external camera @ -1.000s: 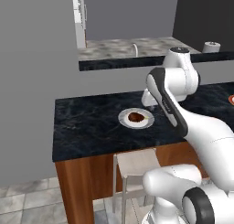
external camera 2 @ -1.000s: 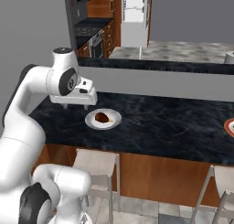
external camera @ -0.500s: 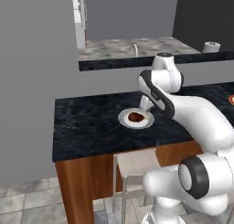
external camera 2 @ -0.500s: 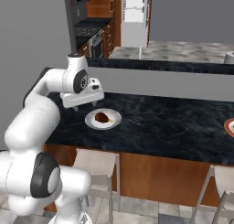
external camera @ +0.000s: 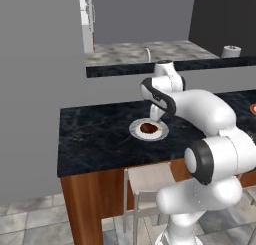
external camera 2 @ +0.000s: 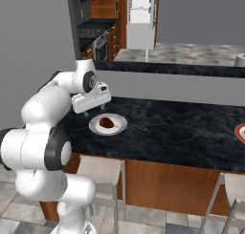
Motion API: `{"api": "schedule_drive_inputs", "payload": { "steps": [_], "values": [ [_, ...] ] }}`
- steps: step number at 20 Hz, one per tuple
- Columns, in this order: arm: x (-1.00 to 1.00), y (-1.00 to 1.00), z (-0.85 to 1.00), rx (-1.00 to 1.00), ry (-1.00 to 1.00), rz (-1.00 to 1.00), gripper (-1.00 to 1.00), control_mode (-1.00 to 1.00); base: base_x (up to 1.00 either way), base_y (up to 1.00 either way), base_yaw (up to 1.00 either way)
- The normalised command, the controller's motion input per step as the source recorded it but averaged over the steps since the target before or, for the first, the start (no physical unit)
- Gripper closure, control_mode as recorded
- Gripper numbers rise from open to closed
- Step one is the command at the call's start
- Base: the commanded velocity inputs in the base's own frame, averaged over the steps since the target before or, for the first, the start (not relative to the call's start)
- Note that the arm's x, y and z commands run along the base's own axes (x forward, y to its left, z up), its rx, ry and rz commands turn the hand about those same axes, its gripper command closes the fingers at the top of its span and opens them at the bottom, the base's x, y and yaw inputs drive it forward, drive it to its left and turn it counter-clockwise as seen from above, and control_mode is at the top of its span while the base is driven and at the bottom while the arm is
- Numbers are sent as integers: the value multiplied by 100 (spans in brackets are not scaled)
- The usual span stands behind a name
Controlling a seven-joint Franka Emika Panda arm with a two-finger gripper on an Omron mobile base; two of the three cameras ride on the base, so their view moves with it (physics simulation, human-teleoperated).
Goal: Transport the steak and onion to the fridge. Place the steak on the rack containing meat and place the onion on the rack containing the vegetable, ensuring meats and vegetables are on different racks.
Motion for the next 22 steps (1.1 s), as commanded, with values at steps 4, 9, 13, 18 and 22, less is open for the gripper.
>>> {"api": "schedule_drive_inputs", "payload": {
  "steps": [4,9,13,18,22],
  "values": [
    [24,0,-30,1,1,4,-100,-100,0,0,0],
    [29,-1,-39,0,-2,3,-100,-100,0,0,0],
    [40,0,-33,0,-4,7,-100,-100,0,0,0],
    [47,-1,-25,0,0,13,-100,-100,0,0,0],
    [47,-1,-25,0,0,15,-100,-100,0,0,0]
  ]
}}
